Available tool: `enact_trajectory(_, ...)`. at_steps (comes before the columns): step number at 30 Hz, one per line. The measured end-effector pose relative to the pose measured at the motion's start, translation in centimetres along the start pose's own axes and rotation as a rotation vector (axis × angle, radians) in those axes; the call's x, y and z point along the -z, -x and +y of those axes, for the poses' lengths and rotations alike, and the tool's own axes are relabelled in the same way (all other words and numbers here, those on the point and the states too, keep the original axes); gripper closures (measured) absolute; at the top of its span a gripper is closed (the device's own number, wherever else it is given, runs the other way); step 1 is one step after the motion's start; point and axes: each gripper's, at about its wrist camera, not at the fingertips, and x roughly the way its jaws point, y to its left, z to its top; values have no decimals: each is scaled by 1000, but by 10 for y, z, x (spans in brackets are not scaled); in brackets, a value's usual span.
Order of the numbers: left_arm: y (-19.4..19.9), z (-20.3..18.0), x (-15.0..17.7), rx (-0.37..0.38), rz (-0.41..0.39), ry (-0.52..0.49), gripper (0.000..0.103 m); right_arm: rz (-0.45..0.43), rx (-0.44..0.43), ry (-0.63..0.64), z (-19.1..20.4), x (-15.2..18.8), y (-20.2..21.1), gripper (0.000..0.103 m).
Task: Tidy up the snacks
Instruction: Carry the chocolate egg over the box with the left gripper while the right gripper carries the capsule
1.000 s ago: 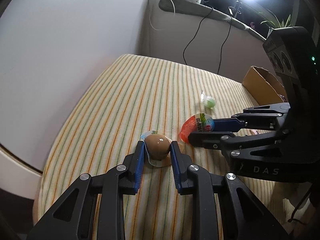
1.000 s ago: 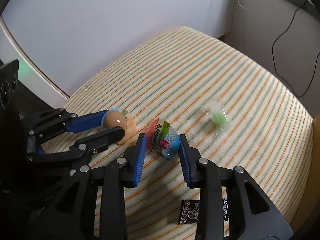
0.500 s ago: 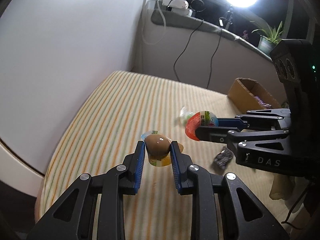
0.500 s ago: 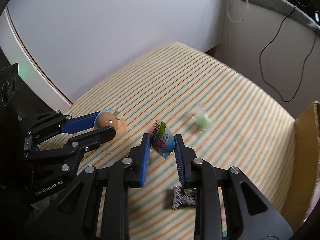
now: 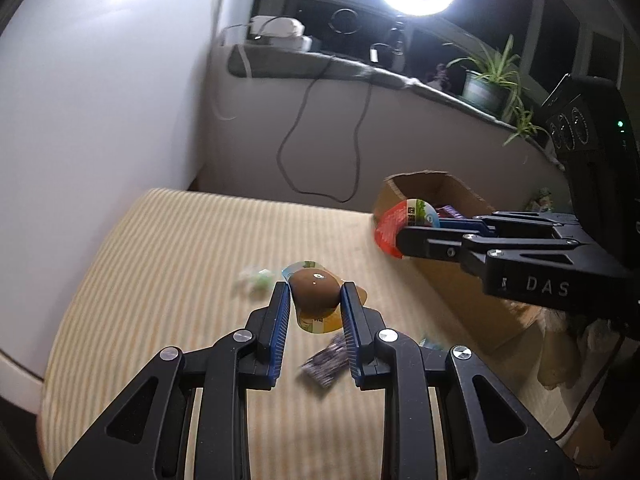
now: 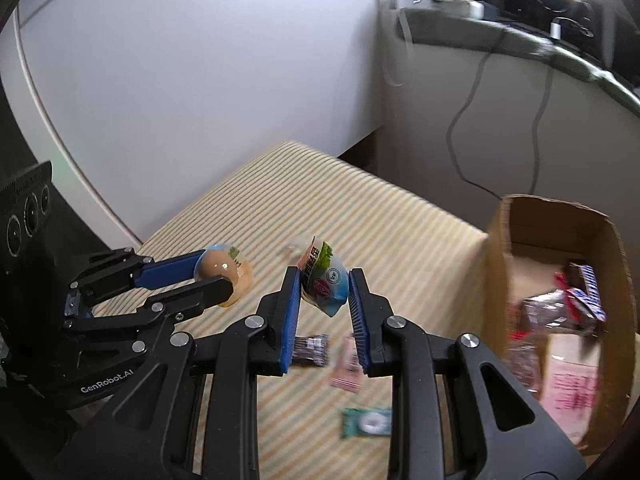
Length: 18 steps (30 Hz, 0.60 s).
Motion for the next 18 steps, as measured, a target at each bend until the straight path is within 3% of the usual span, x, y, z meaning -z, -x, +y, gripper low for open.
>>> enact_trajectory(9, -31, -44, -31, 63, -9, -54, 79, -32, 85, -81, -72, 2, 31, 78)
enact_trajectory(18, -68, -82, -55, 119, 2, -94, 79, -28, 151, -109, -124, -6, 35, 78)
